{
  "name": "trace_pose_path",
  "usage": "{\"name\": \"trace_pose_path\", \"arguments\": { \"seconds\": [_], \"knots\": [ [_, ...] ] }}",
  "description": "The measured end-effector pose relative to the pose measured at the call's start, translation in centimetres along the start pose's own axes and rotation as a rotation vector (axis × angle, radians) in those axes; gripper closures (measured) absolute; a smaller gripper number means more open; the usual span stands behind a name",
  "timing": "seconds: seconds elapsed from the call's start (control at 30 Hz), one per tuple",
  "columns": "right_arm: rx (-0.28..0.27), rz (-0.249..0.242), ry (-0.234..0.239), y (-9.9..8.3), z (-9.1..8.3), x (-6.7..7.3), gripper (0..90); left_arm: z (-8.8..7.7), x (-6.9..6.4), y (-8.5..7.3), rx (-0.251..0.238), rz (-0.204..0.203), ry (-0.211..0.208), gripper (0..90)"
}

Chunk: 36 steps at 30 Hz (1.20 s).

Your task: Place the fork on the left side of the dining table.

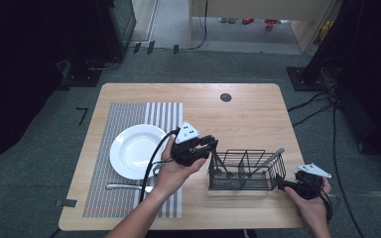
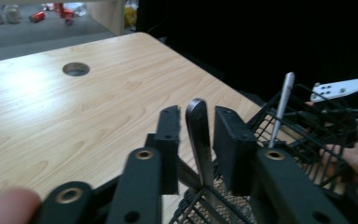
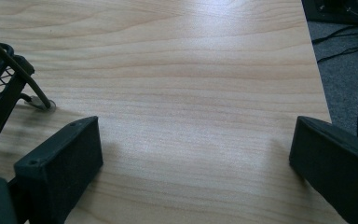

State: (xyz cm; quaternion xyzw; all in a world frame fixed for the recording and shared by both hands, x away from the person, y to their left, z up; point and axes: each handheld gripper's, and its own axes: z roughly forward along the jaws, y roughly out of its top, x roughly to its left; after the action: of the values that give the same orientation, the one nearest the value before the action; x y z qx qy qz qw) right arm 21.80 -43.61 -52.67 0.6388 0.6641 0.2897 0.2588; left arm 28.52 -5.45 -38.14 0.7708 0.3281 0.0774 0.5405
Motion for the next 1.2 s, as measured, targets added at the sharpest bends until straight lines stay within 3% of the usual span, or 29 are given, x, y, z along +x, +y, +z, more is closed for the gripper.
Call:
{"name": "trace_pose_path", "arguments": {
  "seconds": [0.1, 0.17, 0.23, 0.33, 0.47, 0.73, 0.93, 1.0, 1.1, 1.2],
  "knots": [
    [0.000, 0.000, 0.000, 0.0, 0.0, 0.0, 2.6, -0.2, 0.1, 0.1, -0.003, 0.006, -0.037, 85.0],
    [0.000, 0.001, 0.000, 0.0, 0.0, 0.0, 2.6, -0.2, 0.1, 0.2, -0.001, 0.006, -0.051, 86.3],
    [0.000, 0.001, 0.000, 0.0, 0.0, 0.0, 2.6, -0.3, 0.2, 0.3, 0.000, -0.014, -0.111, 87.9],
    [0.000, 0.001, 0.000, 0.0, 0.0, 0.0, 2.6, -0.5, -0.1, 0.5, -0.007, 0.016, -0.116, 88.8],
    [0.000, 0.000, 0.000, 0.0, 0.0, 0.0, 2.6, -0.8, -0.7, 0.9, -0.020, 0.029, -0.155, 88.9],
    [0.000, 0.000, 0.000, 0.0, 0.0, 0.0, 2.6, -2.3, -1.7, 2.6, -0.072, 0.064, -0.174, 89.0],
    [0.001, 0.000, 0.000, 0.0, 0.0, 0.0, 2.6, -3.7, -1.6, 4.0, -0.114, 0.046, -0.226, 89.0],
    [0.000, 0.000, 0.000, 0.0, 0.0, 0.0, 2.6, -4.3, -1.5, 4.3, -0.148, 0.034, -0.199, 89.0],
    [0.000, 0.000, 0.000, 0.0, 0.0, 0.0, 2.6, -5.1, -1.2, 4.9, -0.180, 0.021, -0.192, 89.0],
    [0.000, 0.000, 0.000, 0.0, 0.0, 0.0, 2.6, -5.9, -0.6, 5.4, -0.207, -0.004, -0.214, 89.0]
  ]
}}
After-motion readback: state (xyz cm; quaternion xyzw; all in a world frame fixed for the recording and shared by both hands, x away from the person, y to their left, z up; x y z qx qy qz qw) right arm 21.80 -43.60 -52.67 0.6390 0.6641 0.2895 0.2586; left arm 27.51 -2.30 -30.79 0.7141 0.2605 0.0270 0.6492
